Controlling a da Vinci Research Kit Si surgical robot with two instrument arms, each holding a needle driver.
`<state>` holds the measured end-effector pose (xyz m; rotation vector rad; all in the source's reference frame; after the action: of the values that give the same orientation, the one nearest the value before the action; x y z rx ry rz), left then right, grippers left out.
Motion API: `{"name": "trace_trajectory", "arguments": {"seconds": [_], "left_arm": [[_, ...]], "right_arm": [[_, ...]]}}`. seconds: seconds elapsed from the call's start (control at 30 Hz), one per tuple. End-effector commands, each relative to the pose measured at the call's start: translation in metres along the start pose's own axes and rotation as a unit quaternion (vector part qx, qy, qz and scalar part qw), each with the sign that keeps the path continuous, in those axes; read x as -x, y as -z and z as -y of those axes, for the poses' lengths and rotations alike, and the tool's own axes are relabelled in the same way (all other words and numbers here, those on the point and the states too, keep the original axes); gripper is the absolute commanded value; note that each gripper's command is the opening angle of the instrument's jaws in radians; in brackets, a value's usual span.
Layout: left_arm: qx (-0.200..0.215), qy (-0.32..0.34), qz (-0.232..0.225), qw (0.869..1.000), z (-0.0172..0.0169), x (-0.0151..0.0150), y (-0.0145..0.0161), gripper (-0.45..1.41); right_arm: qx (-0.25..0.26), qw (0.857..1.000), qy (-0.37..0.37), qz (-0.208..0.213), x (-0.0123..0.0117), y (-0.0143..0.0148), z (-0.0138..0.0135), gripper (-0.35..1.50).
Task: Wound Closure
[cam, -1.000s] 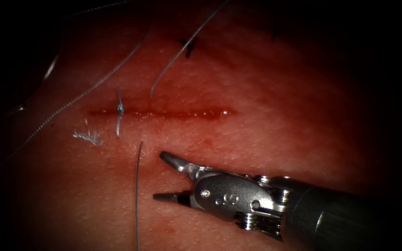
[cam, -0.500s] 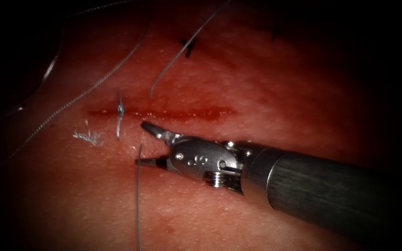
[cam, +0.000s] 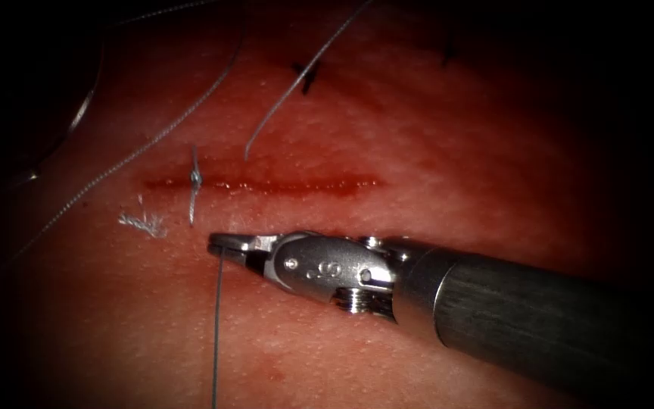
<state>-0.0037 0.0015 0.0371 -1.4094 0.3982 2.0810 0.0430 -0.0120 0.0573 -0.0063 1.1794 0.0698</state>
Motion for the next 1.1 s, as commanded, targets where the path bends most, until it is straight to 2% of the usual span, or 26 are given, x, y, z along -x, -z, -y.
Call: {"name": "trace_trajectory", "arguments": {"seconds": [0.03, 0.27, 0.77, 0.93, 1.1], "left_arm": [[0.000, 0.000, -0.001, 1.000, -0.0001, 0.0003, -0.0008, -0.45], [0.000, -0.001, -0.001, 1.000, 0.0000, 0.0003, -0.0008, -0.45], [-0.003, -0.002, 0.001, 1.000, 0.0004, 0.0007, -0.0011, -0.45], [-0.012, -0.009, 0.002, 1.000, 0.0014, 0.0031, -0.0020, -0.45], [-0.019, -0.008, 0.000, 1.000, 0.0020, 0.0055, -0.0032, -0.45]], "right_arm": [[-0.003, 1.000, -0.001, -0.003, -0.0004, -0.0004, 0.0000, -0.35], [-0.015, 1.000, 0.002, -0.013, -0.0028, 0.0014, 0.0027, -0.35], [-0.026, 1.000, 0.005, -0.016, -0.0047, 0.0021, 0.0045, -0.35], [-0.044, 0.999, 0.009, -0.015, -0.0068, 0.0027, 0.0066, -0.35], [-0.046, 0.999, 0.006, -0.017, -0.0075, 0.0031, 0.0065, -0.35]]}}
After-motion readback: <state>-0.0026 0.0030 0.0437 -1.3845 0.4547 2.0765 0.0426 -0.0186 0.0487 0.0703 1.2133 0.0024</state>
